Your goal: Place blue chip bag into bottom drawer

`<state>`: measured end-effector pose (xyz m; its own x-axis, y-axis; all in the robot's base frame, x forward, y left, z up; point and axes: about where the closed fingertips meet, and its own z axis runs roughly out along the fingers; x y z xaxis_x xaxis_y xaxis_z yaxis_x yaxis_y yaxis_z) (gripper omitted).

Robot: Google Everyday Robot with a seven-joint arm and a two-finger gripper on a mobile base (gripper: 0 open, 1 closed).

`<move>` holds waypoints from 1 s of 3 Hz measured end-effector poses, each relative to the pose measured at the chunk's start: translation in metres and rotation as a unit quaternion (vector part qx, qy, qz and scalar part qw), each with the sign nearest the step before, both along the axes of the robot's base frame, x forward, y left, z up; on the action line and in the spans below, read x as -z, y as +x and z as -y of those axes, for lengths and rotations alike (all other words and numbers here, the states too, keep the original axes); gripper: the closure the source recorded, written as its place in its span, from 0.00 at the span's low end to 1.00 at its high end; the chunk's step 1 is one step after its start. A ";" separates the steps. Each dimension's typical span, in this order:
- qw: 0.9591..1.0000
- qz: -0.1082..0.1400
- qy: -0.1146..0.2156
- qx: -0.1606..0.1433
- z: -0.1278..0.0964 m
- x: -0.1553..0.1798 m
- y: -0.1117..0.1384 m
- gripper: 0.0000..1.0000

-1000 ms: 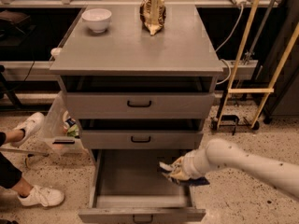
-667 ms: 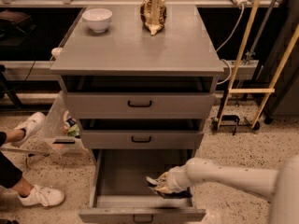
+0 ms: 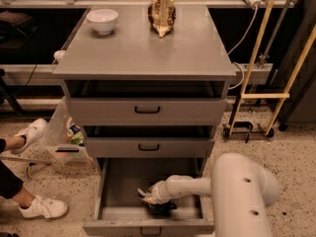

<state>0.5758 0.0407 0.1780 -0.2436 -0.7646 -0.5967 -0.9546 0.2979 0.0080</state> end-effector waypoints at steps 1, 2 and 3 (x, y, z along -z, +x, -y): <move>1.000 -0.005 0.002 0.014 -0.004 0.027 0.006 1.00; 1.000 -0.005 0.002 0.014 -0.004 0.027 0.006 0.85; 1.000 -0.005 0.002 0.014 -0.004 0.027 0.006 0.61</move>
Offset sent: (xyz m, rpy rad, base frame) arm 0.0065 0.0042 -0.0284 0.0033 0.0095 -0.0279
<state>0.5823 0.0450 0.1510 -0.2703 -0.7555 -0.5968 -0.9458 0.3242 0.0180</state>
